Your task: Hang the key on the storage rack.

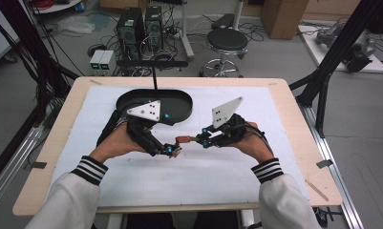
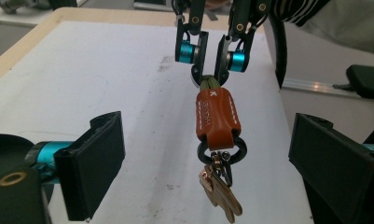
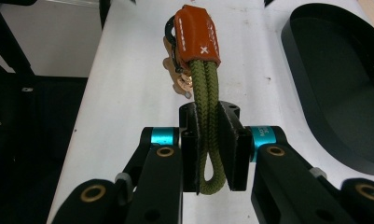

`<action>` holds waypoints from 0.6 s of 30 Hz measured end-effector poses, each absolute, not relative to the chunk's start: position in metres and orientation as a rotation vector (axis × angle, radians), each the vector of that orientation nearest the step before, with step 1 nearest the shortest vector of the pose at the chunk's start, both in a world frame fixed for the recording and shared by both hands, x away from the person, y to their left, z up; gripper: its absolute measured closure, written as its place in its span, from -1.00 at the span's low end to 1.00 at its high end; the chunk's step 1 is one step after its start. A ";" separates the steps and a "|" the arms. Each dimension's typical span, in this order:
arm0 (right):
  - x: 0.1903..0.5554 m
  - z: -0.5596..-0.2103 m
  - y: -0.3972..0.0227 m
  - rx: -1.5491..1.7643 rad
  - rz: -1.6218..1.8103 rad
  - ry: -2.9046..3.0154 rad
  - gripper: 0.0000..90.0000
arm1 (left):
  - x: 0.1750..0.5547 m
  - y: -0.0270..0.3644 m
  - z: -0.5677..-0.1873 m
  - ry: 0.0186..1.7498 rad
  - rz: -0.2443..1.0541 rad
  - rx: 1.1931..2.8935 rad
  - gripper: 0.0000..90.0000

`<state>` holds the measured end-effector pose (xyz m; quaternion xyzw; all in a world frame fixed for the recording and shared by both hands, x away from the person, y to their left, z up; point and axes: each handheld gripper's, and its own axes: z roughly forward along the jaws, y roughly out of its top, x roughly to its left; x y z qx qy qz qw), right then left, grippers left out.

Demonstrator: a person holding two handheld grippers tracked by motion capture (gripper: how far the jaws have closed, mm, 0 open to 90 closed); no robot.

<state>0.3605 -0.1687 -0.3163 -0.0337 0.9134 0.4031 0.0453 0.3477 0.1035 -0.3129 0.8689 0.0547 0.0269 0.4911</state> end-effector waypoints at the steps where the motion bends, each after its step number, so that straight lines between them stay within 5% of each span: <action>1: 0.360 -0.317 -0.168 -0.106 1.231 2.788 0.77 | 0.348 0.102 -0.313 0.129 0.072 2.118 -0.64; 18: 0.359 -0.318 -0.164 -0.130 1.212 2.806 0.77 | 0.348 0.087 -0.320 0.120 0.032 2.209 -0.23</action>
